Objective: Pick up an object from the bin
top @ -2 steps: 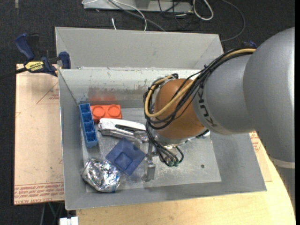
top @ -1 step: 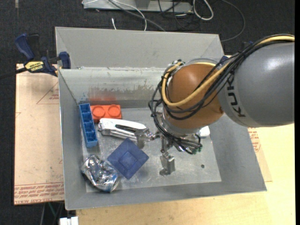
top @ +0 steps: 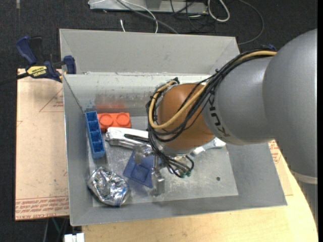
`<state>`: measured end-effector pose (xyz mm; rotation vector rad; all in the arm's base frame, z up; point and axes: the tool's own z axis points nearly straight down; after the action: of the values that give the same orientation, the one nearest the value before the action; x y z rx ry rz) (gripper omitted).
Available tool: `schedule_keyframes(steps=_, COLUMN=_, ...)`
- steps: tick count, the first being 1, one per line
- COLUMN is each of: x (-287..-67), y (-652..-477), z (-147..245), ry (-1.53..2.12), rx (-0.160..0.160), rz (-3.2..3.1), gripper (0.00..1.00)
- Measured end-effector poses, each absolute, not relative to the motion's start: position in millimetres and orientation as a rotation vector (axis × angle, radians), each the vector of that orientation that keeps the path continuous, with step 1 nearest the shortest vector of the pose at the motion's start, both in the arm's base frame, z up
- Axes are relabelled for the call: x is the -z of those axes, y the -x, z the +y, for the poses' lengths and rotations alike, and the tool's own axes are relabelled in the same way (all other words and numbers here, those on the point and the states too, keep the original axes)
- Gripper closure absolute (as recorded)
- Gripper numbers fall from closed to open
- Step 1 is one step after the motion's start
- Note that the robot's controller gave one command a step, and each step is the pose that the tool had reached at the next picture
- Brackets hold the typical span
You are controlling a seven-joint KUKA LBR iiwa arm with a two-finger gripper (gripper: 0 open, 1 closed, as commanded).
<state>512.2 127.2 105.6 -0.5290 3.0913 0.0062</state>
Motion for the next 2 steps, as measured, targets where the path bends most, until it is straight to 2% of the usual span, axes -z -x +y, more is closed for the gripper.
schedule_keyframes(steps=1, x=-123.6, y=-519.0, z=98.2, ry=0.702, rx=-0.004, rz=3.051, gripper=0.0)
schedule_keyframes(steps=2, x=-102.6, y=-514.7, z=110.0, ry=0.741, rx=-0.01, rz=3.048, gripper=0.0)
